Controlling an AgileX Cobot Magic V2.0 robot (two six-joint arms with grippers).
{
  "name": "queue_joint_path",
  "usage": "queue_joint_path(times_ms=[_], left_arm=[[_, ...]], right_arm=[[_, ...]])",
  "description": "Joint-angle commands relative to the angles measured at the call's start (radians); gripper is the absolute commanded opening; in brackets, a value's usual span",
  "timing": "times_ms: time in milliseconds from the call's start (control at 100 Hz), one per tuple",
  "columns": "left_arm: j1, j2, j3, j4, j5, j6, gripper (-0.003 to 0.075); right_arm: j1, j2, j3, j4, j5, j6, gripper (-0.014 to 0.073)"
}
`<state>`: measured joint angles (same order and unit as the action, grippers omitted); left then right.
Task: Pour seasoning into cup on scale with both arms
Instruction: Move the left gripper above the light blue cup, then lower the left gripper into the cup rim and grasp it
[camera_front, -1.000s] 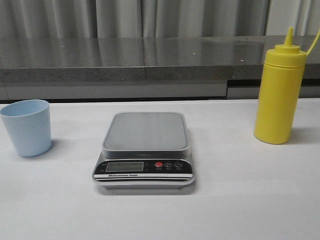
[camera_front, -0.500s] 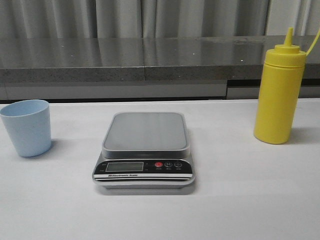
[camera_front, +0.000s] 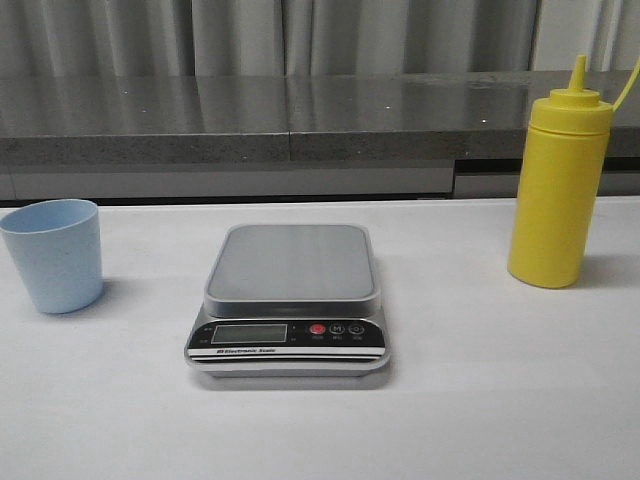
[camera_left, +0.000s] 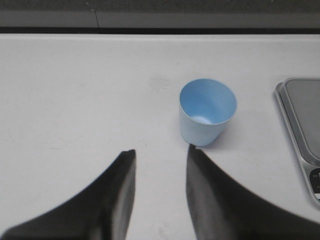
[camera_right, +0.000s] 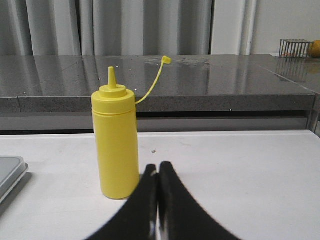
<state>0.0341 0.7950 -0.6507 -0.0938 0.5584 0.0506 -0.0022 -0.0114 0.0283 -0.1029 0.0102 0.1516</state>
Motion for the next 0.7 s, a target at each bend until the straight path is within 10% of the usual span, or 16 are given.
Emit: queue_joint_path(times_ms=[0, 690], left_arm=[[0.003, 0.079, -0.076, -0.009, -0.057, 0.000, 0.0421], [-0.100, 0.652, -0.398, -0.055, -0.009, 0.018, 0.0440]], right_arm=[[-0.007, -0.020, -0.019, -0.005, -0.076, -0.002, -0.0060], [-0.007, -0.020, -0.019, -0.005, -0.076, -0.002, -0.0060]])
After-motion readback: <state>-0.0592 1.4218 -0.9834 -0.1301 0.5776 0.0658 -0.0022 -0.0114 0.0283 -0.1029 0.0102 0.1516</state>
